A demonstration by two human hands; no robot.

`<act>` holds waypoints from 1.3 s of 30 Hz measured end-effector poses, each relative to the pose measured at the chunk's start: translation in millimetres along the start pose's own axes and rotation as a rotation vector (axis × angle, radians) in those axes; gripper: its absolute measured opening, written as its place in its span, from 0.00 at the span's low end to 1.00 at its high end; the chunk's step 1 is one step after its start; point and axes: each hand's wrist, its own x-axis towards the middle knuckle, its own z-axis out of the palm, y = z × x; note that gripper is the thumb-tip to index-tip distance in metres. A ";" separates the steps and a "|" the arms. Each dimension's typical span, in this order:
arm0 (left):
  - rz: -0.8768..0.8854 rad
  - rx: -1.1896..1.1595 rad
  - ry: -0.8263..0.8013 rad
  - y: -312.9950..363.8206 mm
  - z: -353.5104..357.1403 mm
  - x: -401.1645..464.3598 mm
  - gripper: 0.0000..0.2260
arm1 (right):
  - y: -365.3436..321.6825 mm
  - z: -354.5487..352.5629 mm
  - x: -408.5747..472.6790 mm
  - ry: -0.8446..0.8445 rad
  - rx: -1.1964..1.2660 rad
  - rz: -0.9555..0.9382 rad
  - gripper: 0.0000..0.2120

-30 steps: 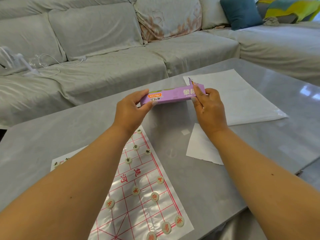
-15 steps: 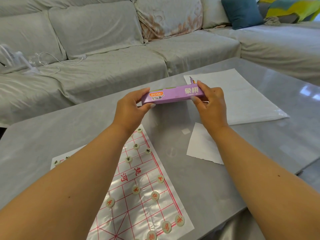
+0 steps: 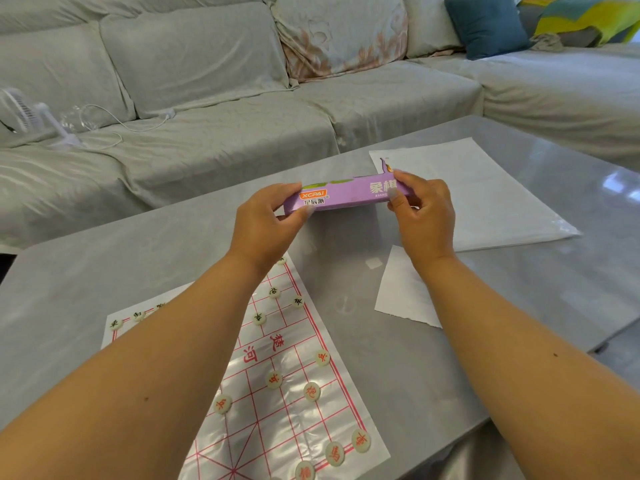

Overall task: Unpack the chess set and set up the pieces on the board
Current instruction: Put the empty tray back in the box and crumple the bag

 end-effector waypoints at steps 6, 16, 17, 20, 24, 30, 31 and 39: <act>-0.152 -0.138 0.024 1.1 0.0 1.9 0.18 | -1.1 -0.2 6.8 -0.043 0.088 0.116 0.23; -0.458 -0.594 0.015 4.6 1.4 8.1 0.14 | -3.9 -0.6 8.8 -0.094 0.320 0.286 0.20; -0.454 -0.597 0.009 5.3 1.6 8.4 0.14 | -4.2 -0.4 8.5 -0.102 0.337 0.296 0.20; -0.364 -0.469 -0.026 3.0 1.4 8.0 0.18 | -4.9 -0.7 10.1 -0.109 0.325 0.282 0.20; -0.201 -0.234 -0.031 -4.1 1.2 6.4 0.20 | -1.7 0.2 12.8 -0.131 0.187 0.159 0.20; 0.020 0.069 0.005 -6.8 -2.2 5.9 0.19 | -2.3 -0.3 8.7 -0.146 -0.010 0.053 0.25; 0.049 0.099 0.005 -7.7 -2.5 5.7 0.19 | -3.2 -1.3 7.9 -0.159 -0.047 0.029 0.26; -0.002 0.070 0.050 -8.9 4.8 4.8 0.19 | -3.1 0.4 6.9 -0.156 0.003 0.052 0.28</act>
